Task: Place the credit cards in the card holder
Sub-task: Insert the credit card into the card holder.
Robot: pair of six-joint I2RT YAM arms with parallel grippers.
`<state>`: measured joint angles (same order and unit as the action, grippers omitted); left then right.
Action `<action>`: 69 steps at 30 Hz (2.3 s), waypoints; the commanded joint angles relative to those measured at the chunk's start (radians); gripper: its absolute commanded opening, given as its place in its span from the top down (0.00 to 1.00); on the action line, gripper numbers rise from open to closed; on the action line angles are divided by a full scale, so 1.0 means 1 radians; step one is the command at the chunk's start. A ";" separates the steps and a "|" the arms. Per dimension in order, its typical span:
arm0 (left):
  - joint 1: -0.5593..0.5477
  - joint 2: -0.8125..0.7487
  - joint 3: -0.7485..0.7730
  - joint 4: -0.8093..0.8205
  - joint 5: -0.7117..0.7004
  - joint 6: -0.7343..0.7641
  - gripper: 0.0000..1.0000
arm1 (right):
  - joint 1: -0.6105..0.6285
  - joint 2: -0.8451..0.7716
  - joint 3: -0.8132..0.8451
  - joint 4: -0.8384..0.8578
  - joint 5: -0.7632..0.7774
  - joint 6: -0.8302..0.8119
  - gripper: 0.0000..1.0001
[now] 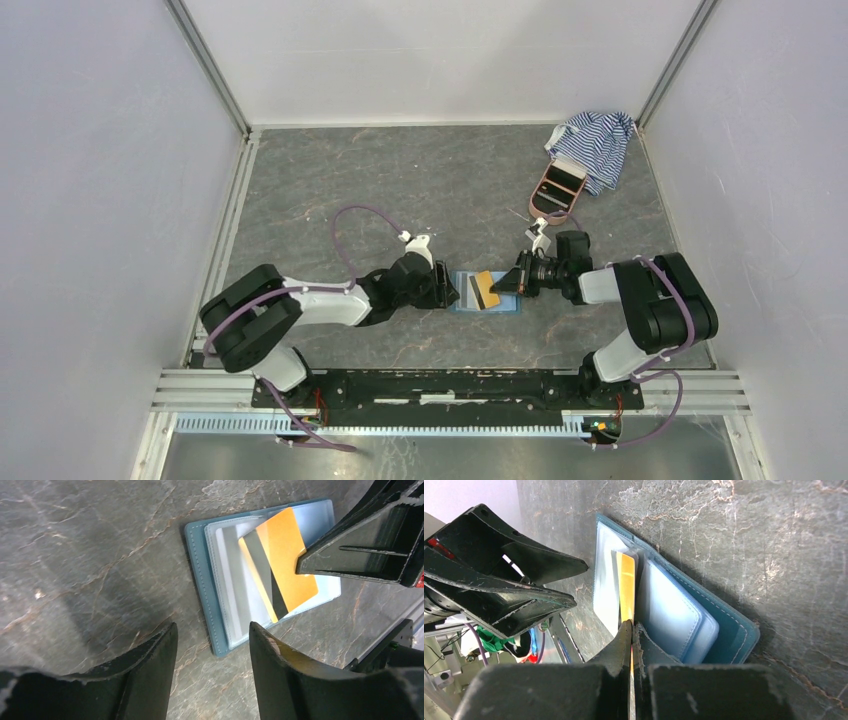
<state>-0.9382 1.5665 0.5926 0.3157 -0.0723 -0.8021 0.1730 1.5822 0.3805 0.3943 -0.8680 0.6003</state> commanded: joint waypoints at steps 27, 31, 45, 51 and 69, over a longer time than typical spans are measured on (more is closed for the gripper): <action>0.167 0.248 0.382 -0.163 0.420 0.683 0.21 | 0.017 0.018 0.038 -0.024 0.010 -0.064 1.00; 0.177 0.344 0.453 -0.200 0.485 0.698 0.42 | 0.017 0.014 0.038 -0.028 0.011 -0.066 1.00; 0.206 0.287 0.276 -0.107 0.543 0.635 0.64 | 0.014 -0.034 -0.001 0.016 0.037 -0.032 1.00; 0.211 0.285 0.243 -0.040 0.581 0.580 0.64 | 0.009 -0.080 -0.063 0.081 0.069 0.017 1.00; 0.259 0.102 0.144 0.119 0.442 0.329 0.45 | 0.020 -0.012 -0.060 0.135 0.057 0.063 1.00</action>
<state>-0.6926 1.7821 0.7624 0.4046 0.4801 -0.3702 0.1879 1.5425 0.3248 0.4881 -0.8433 0.6647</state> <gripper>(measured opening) 0.546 0.004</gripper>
